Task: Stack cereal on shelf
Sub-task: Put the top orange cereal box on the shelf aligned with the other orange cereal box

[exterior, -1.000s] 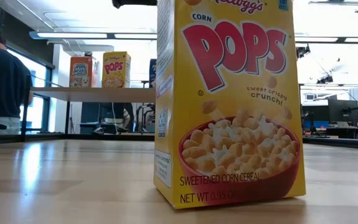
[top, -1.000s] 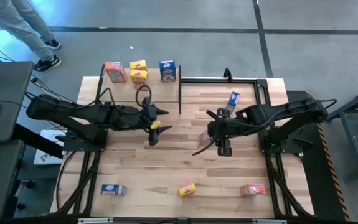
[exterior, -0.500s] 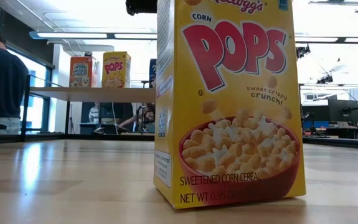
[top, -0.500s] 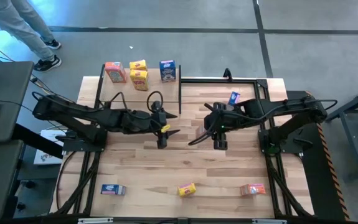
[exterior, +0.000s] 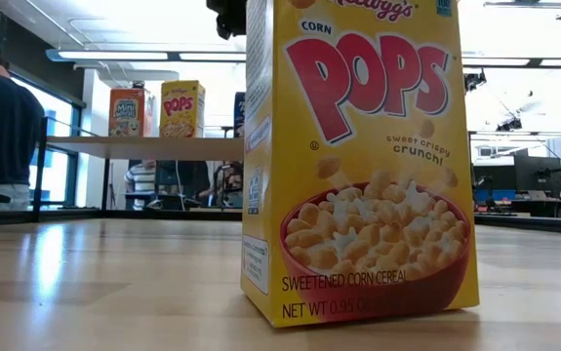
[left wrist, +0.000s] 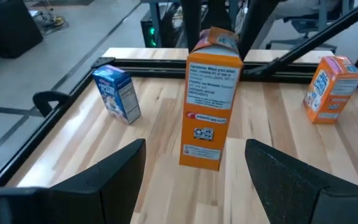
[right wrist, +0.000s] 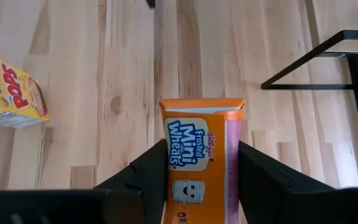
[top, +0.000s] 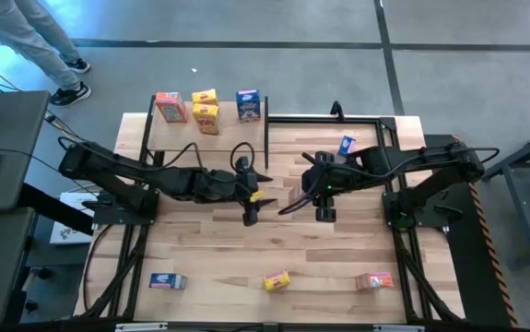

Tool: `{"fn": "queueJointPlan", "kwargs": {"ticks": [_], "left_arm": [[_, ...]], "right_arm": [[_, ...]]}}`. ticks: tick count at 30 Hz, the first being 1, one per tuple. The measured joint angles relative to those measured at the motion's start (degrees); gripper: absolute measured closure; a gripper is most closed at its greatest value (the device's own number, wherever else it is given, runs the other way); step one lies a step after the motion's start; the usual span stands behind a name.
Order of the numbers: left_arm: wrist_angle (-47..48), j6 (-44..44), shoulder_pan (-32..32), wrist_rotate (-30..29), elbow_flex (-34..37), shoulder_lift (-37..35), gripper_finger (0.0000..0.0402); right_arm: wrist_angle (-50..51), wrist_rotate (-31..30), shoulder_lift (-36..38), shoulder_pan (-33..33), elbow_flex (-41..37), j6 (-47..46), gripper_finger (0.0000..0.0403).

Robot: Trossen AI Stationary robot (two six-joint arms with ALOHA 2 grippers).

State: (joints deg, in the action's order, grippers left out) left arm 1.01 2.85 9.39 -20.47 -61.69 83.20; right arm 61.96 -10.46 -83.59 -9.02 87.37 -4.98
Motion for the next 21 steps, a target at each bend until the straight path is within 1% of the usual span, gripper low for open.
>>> {"fn": "queueJointPlan", "kwargs": {"ticks": [6, 11, 21], "left_arm": [[-3.4, -0.1, 0.0, 1.6, 0.0, 2.7, 0.0135], [-5.6, -0.1, 0.0, 2.3, 0.0, 4.2, 0.0135], [-6.3, -0.1, 0.0, 2.4, 0.0, 4.3, 0.0135]], "right_arm": [[-2.3, 0.5, 0.0, 0.0, 0.0, 1.0, 0.0251], [-5.0, 2.7, 0.0, 0.0, 0.0, 2.5, 0.0251], [-8.9, 2.5, 0.0, 0.0, 0.0, 4.0, 0.0251]]}}
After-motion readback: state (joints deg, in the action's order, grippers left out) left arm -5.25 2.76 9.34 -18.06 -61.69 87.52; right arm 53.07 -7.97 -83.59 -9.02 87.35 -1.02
